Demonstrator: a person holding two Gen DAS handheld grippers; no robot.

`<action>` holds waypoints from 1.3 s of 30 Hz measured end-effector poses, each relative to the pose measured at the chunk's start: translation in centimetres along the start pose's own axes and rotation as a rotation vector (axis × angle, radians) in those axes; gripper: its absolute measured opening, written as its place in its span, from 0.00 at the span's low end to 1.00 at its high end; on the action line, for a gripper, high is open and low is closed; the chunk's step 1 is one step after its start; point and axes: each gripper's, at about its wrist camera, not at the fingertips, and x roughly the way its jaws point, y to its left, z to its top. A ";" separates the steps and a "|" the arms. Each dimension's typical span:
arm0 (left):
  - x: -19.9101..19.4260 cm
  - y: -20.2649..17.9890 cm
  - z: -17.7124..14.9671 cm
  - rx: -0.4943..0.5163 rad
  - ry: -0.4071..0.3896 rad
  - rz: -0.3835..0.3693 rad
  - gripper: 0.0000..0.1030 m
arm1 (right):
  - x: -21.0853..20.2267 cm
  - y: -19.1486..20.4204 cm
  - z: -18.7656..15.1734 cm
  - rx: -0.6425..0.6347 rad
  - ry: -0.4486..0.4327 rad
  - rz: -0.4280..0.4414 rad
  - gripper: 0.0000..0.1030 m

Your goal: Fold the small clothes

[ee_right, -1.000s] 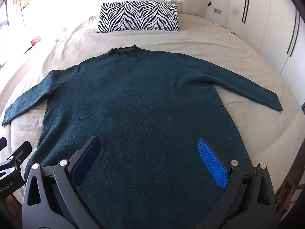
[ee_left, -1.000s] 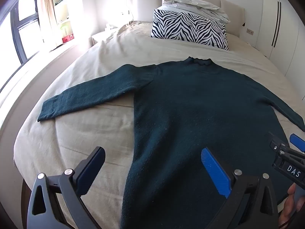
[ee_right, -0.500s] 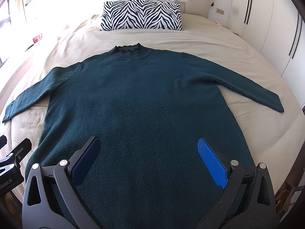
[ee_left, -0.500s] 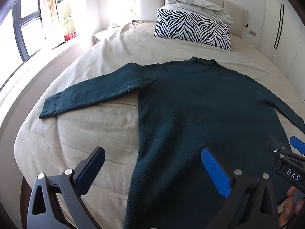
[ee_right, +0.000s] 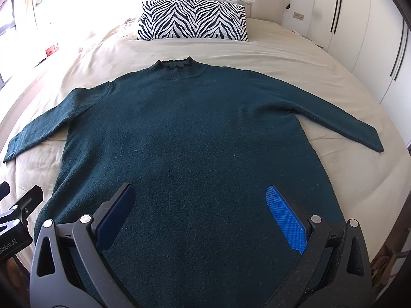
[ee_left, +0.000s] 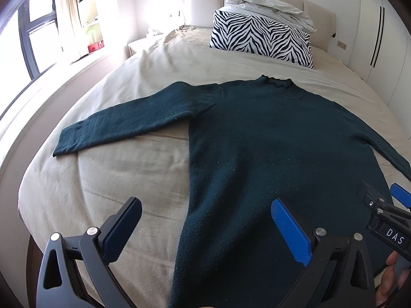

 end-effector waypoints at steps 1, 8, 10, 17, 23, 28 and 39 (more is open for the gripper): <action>0.0 0.0 -0.1 -0.001 0.000 0.000 1.00 | 0.0 0.1 0.0 -0.001 0.001 0.000 1.00; 0.0 0.2 -0.2 -0.005 0.003 -0.001 1.00 | 0.0 0.3 -0.1 -0.002 0.001 0.001 1.00; 0.0 0.2 -0.2 -0.006 0.003 -0.002 1.00 | 0.0 0.3 -0.1 -0.003 0.001 0.000 1.00; 0.0 0.3 -0.3 -0.008 0.006 -0.006 1.00 | 0.0 0.4 -0.2 -0.003 0.001 0.000 1.00; 0.0 0.3 -0.3 -0.009 0.005 -0.005 1.00 | -0.1 0.8 -0.4 -0.004 0.001 0.001 1.00; 0.0 0.2 -0.4 -0.010 0.006 -0.005 1.00 | -0.1 0.7 -0.4 -0.003 0.003 0.002 1.00; 0.1 0.4 -0.6 -0.019 0.012 -0.004 1.00 | -0.2 1.0 -0.7 -0.009 0.005 0.006 1.00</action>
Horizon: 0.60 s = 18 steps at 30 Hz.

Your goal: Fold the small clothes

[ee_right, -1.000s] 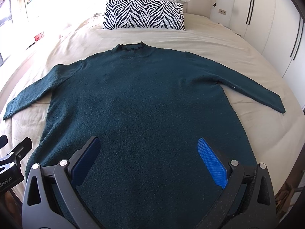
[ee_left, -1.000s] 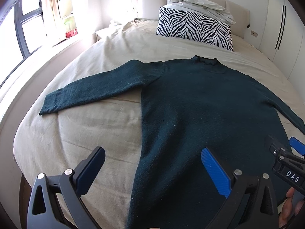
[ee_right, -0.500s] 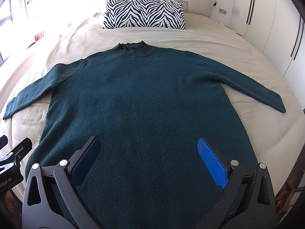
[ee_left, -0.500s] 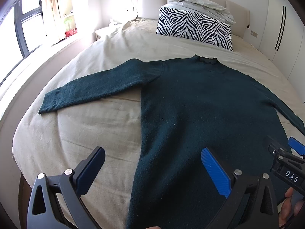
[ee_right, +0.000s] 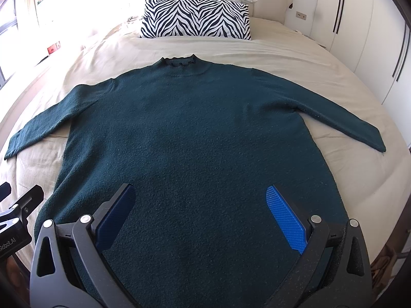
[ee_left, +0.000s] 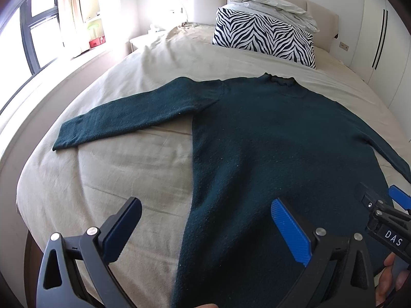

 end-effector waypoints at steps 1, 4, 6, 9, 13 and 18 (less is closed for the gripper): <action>0.0 0.1 0.0 -0.002 0.002 -0.001 1.00 | 0.0 -0.1 0.0 -0.001 0.001 0.001 1.00; 0.1 0.3 0.0 -0.007 0.003 -0.002 1.00 | 0.1 -0.1 0.1 -0.002 0.004 0.003 1.00; 0.1 0.4 0.1 -0.010 0.006 -0.004 1.00 | 0.1 0.0 0.1 -0.004 0.004 0.003 1.00; 0.1 0.4 0.0 -0.014 0.006 -0.005 1.00 | 0.2 0.0 0.2 -0.005 0.008 0.006 1.00; 0.3 0.7 0.1 -0.027 0.022 -0.012 1.00 | 0.4 0.1 0.3 -0.009 0.012 0.006 1.00; 0.9 0.9 0.0 -0.019 0.049 0.023 1.00 | 0.7 0.2 0.4 -0.014 0.018 0.008 1.00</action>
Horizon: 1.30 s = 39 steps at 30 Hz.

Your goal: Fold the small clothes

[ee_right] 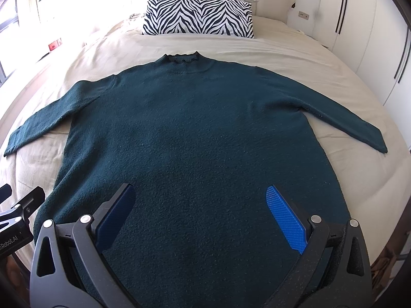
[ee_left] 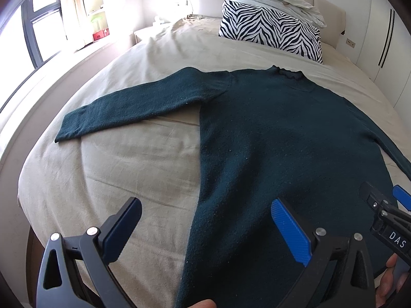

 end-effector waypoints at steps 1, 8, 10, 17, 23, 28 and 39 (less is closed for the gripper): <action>0.0 0.1 -0.1 0.000 -0.002 -0.005 1.00 | 0.1 0.1 0.0 -0.002 0.000 0.000 1.00; 0.9 3.8 0.4 -0.151 0.029 -0.193 1.00 | 0.2 0.9 0.8 -0.022 -0.020 0.024 1.00; 1.3 6.4 1.0 -0.241 0.015 -0.235 1.00 | -0.1 1.0 1.3 -0.025 -0.046 0.058 1.00; 2.1 17.6 3.8 -0.472 -0.160 -0.214 1.00 | -2.1 2.4 4.1 -0.051 -0.205 0.116 1.00; 6.3 28.2 2.5 -0.892 -0.150 -0.395 1.00 | -2.3 4.9 6.7 -0.058 -0.203 0.232 1.00; 11.2 32.5 0.9 -1.189 -0.163 -0.509 0.99 | -0.8 6.4 7.8 -0.011 -0.141 0.361 0.83; 14.9 35.6 3.0 -1.346 -0.275 -0.465 0.48 | 3.1 5.4 7.4 0.083 -0.069 0.416 0.77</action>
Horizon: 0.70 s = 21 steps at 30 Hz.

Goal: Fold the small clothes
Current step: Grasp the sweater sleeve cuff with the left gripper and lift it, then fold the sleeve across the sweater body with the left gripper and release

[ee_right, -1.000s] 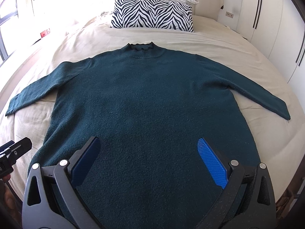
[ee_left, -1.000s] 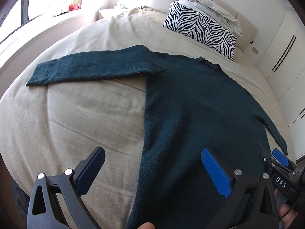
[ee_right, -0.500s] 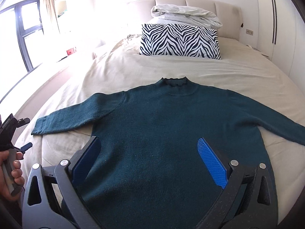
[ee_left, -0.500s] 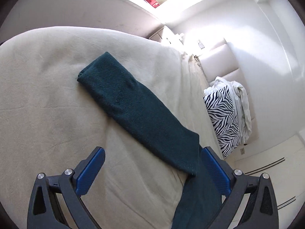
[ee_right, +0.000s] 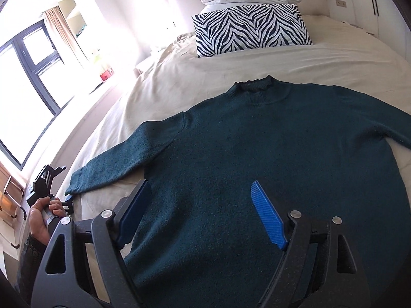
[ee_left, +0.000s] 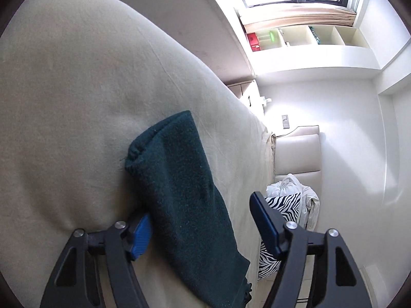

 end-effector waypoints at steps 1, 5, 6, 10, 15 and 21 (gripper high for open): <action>0.8 0.0 0.2 -0.002 0.017 0.008 0.39 | 0.0 -0.6 -0.1 0.009 0.001 0.000 0.77; 2.4 -2.8 -0.6 0.087 0.027 0.052 0.14 | -0.3 -3.0 -0.4 0.049 -0.001 0.001 0.76; 2.8 -4.7 -1.7 0.162 0.035 0.052 0.10 | -0.5 -3.7 -0.4 0.057 -0.003 0.001 0.74; 4.8 -13.3 -9.5 0.529 0.159 -0.006 0.10 | -0.5 -7.1 -0.3 0.124 0.004 0.001 0.70; 6.7 -19.0 -26.9 1.045 0.356 -0.041 0.11 | -0.8 -12.2 0.5 0.240 0.004 0.048 0.69; 8.8 -13.5 -36.6 1.237 0.497 0.068 0.12 | 3.3 -17.1 1.8 0.441 0.131 0.273 0.69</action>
